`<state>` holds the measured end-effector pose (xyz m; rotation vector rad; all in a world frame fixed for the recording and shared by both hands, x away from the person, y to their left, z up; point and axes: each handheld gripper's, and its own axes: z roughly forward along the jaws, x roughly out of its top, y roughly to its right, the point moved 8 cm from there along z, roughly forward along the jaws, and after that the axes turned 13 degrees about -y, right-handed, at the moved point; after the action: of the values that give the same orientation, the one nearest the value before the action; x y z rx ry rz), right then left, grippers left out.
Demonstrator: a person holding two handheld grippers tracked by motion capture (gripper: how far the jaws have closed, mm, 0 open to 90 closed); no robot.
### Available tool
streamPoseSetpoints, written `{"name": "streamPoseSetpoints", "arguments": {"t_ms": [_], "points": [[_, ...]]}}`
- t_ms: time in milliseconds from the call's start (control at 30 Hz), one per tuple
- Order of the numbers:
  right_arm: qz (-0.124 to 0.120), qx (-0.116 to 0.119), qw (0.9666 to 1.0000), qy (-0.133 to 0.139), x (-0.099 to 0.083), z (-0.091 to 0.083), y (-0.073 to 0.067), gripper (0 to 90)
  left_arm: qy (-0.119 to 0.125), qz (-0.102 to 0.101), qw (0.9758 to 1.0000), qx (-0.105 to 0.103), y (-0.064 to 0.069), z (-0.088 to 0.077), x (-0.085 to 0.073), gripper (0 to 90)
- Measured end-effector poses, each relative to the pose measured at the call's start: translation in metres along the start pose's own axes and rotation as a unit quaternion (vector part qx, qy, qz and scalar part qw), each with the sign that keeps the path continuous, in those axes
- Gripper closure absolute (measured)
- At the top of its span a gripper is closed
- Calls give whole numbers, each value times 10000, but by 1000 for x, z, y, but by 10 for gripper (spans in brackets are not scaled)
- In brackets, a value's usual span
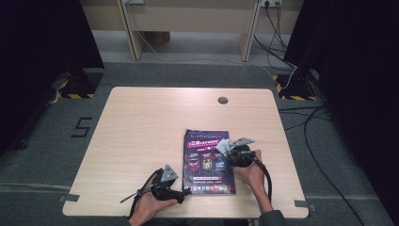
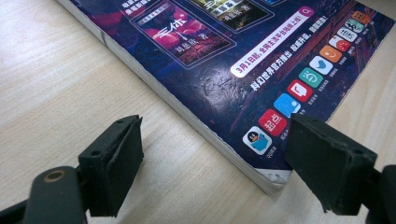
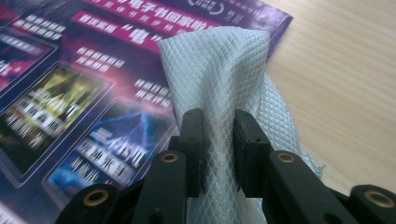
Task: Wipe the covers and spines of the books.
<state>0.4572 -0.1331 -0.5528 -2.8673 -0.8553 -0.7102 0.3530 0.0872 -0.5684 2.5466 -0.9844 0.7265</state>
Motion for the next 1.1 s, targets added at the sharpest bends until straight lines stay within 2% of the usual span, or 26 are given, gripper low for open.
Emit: {"name": "streamPoseSetpoints", "arguments": {"t_ms": [100,167,233,300,333,467,567,600,700,833,967,1000,1100], "points": [[-101,-152,9998,-30,6,3,0,768,-12,31,10000,-8,0,0,0,183],[-300,-288,9991,-48,9,3,-6,768,-1,6,10000,-19,0,0,0,182],[-490,96,9987,-39,11,2,-28,768,9,40,10000,25,0,0,0,182],[-733,157,9972,-54,13,2,-44,767,1,33,10000,2,0,0,0,181],[-861,325,9957,-47,15,2,-58,766,11,24,10000,7,0,0,0,181],[-1172,549,9916,-36,18,2,-92,760,24,96,9999,58,1,0,0,183],[-1366,644,9885,-6,19,2,-105,760,51,66,10000,22,1,0,0,183],[-1359,657,9885,-21,19,2,-107,760,51,61,10000,17,0,0,0,182],[-1283,760,9888,11,20,3,-103,766,54,35,10000,4,0,0,0,181],[-1161,631,9912,49,22,5,-92,766,64,30,10000,-7,0,0,-1,181],[-960,429,9944,71,24,8,-71,766,85,-3,10000,-36,-1,1,-1,176],[-891,307,9955,76,25,9,-62,765,86,-15,10000,-36,-1,1,-1,172],[-664,218,9975,66,27,11,-44,765,86,-21,9999,-47,-1,1,-1,170]]}}
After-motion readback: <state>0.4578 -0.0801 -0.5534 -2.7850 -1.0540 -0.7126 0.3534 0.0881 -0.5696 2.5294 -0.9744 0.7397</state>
